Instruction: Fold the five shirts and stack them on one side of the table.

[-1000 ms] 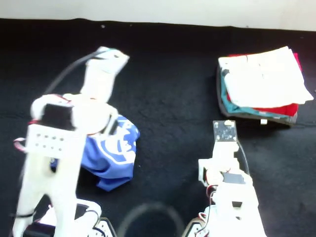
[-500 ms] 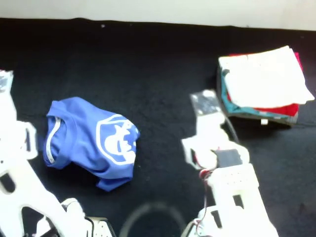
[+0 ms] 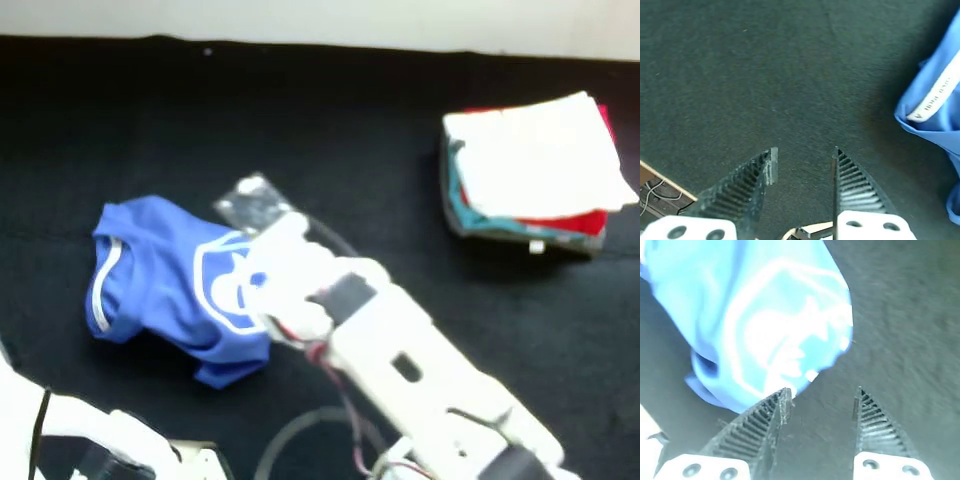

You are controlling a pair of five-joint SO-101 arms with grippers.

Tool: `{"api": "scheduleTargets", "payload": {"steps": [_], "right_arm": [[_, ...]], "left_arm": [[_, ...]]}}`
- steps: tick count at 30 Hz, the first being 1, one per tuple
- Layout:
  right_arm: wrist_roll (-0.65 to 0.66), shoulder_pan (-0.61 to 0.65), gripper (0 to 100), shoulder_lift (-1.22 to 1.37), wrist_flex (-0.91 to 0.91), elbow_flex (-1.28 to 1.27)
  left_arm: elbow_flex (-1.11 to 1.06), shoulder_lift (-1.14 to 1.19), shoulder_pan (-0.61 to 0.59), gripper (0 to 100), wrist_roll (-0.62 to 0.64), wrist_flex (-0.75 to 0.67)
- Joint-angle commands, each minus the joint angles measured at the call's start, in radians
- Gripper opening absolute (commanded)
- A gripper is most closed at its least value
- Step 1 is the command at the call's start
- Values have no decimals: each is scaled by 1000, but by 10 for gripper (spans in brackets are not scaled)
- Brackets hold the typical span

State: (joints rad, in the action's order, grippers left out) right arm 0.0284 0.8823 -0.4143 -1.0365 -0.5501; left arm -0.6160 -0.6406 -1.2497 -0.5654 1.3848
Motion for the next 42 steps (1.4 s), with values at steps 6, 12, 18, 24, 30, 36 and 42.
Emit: {"api": "scheduleTargets", "payload": {"steps": [6, 12, 18, 24, 30, 36, 42], "right_arm": [[-21, 145, 335, 363, -10, 364], [-21, 237, 337, 562, -12, 503], [-15, 248, 334, 727, -8, 556], [-18, 12, 52, 826, -8, 633], [-17, -295, 6, 794, -16, 707], [-15, -535, 7, 694, -16, 705], [-14, -679, 48, 685, -48, 702]], "left_arm": [[4, -16, -36, 185, -15, -9], [2, -16, -31, 185, -15, -15], [2, -16, -31, 185, -15, -15], [-33, -16, -16, 185, -15, -15], [-119, -16, 94, 184, -15, -15], [-183, -16, 328, 183, -15, -15], [-228, -16, 696, 184, -5, -17]]}}
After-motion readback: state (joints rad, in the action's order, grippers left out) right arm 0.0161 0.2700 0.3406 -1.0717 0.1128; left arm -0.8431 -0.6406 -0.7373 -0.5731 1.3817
